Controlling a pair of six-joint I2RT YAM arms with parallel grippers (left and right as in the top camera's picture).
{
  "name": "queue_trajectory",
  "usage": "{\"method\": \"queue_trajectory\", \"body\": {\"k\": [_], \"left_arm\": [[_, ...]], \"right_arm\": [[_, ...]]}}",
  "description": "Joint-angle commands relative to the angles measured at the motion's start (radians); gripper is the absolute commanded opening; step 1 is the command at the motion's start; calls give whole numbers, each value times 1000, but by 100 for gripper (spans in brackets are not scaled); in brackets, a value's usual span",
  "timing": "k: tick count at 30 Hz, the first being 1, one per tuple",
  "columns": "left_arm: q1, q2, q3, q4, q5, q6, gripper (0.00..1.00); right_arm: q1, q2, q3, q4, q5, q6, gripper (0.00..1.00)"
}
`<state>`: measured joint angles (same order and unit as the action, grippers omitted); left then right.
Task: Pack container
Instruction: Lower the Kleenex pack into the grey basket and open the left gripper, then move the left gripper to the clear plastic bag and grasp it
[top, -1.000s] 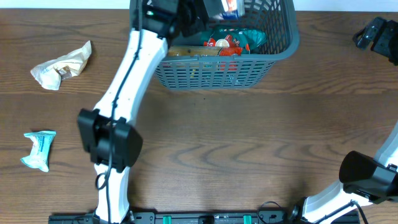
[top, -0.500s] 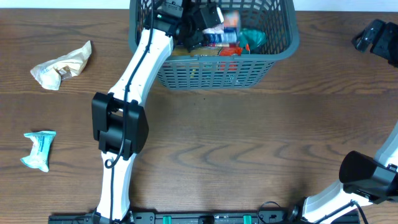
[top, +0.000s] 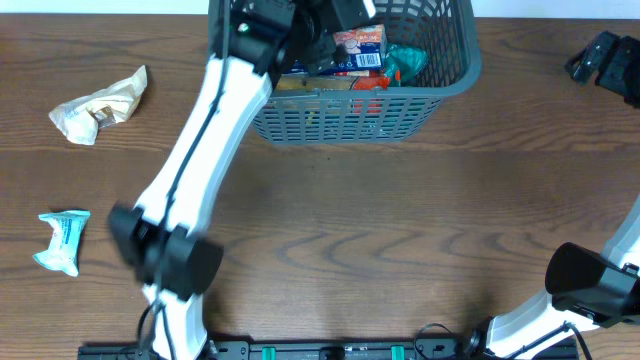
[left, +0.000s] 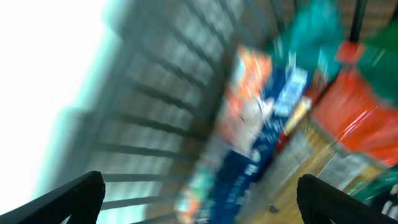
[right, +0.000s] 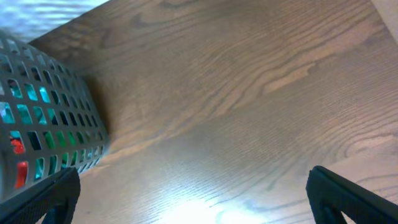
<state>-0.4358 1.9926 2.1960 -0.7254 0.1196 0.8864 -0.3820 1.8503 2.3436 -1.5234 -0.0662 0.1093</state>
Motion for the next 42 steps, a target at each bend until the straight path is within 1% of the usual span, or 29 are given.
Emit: {"method": "queue_trajectory", "body": {"k": [1,4,7,8,9,11,13,15,19,21,23,25,26,31,35,42], "left_arm": [[18,-148,21,-16,-100,-42,98],[88,-214,21,-84,-113,-101,98],[226,-244,21,-109,-114,-358,99],[290,-244,21,-109,-113,-486,99],[340,-242,20,-112,-113,-578,99],[447,-224,20,-115,-114,-819,98],[529,-200,20,-128,-114,-1085,99],[608,-164,15,-169,-126,-1395,99],[712,-54,-16,-205,-162,-1933,99],[741,9,-26,-213,-161,-2122,99],[759,73,-29,-219,-161,-2271,99],[769,135,-29,-219,-161,-2352,99],[772,161,-29,-220,-159,-2374,99],[775,264,-29,-229,-154,-2392,99],[781,312,-29,-269,-158,-2485,99],[814,378,-30,-260,-166,-2490,99]], "right_arm": [[3,9,-4,0,10,-34,99],[3,9,-4,-3,10,-40,99],[3,9,-4,-2,10,-40,99],[3,9,-4,-2,10,-40,99],[3,9,-4,-2,10,-40,99],[3,9,-4,1,10,-39,99],[4,9,-4,2,9,-35,99],[4,9,-4,5,5,-32,99],[4,9,-4,16,6,-1,99],[4,9,-4,19,6,10,99],[4,9,-4,21,6,26,99],[4,9,-4,22,6,43,99],[4,9,-4,22,6,50,99],[4,9,-4,21,7,77,99],[4,9,-4,22,7,77,99],[4,9,-4,10,6,77,99]]}}
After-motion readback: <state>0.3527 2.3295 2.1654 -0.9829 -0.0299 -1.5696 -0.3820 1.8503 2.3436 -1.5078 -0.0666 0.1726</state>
